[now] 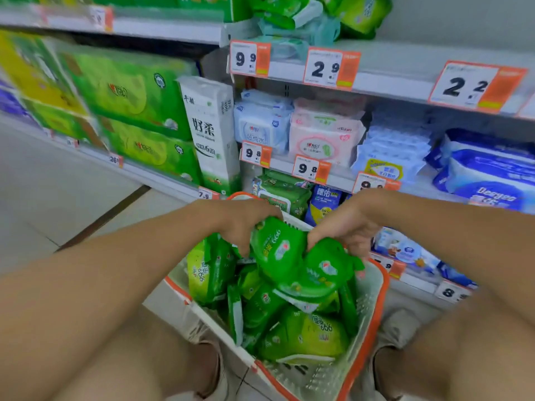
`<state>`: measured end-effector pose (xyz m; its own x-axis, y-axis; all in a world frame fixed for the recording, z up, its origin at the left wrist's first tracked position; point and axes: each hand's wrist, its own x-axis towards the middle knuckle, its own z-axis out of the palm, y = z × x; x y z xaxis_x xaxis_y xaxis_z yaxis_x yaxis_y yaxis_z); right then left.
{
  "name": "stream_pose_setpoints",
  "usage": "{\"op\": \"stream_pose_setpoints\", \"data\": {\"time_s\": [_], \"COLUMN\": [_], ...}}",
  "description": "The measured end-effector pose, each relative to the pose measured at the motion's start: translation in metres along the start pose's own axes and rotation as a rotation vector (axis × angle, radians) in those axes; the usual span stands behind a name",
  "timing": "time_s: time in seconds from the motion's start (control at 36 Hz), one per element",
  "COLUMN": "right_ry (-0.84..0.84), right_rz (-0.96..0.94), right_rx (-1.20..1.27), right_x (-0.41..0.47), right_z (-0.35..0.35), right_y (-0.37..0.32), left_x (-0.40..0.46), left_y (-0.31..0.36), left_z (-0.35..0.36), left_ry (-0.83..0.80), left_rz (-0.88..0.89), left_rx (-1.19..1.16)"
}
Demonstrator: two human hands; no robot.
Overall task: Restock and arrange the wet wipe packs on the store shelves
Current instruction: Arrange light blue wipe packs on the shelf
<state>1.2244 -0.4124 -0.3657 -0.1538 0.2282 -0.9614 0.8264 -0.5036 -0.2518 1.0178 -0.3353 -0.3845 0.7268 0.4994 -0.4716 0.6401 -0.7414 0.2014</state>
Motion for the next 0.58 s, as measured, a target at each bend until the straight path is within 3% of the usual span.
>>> {"op": "stream_pose_setpoints", "data": {"time_s": [0.14, 0.22, 0.39, 0.47, 0.53, 0.58], "right_ry": [0.233, 0.444, 0.959, 1.347, 1.625, 1.816], "right_rz": [-0.108, -0.294, -0.633, -0.982, -1.177, -1.229], "right_rx": [0.108, 0.203, 0.107, 0.302, 0.385, 0.359], "right_x": [0.026, 0.028, -0.008, -0.05, -0.089, -0.123], "right_z": [0.004, -0.011, -0.03, -0.039, -0.046, -0.06], "right_y": [0.003, -0.004, -0.017, -0.025, -0.029, -0.031], "left_x": [0.013, 0.018, 0.013, -0.001, -0.009, -0.012], "left_y": [0.002, 0.007, 0.005, 0.008, 0.011, 0.013], "left_z": [0.013, 0.003, -0.047, -0.09, -0.127, -0.167], "left_ry": [-0.123, -0.036, 0.463, 0.837, 1.13, 1.274], "left_rz": [0.019, 0.054, 0.094, 0.107, 0.131, 0.131], "left_rx": [-0.038, -0.23, -0.408, -0.486, -0.46, -0.329]}}
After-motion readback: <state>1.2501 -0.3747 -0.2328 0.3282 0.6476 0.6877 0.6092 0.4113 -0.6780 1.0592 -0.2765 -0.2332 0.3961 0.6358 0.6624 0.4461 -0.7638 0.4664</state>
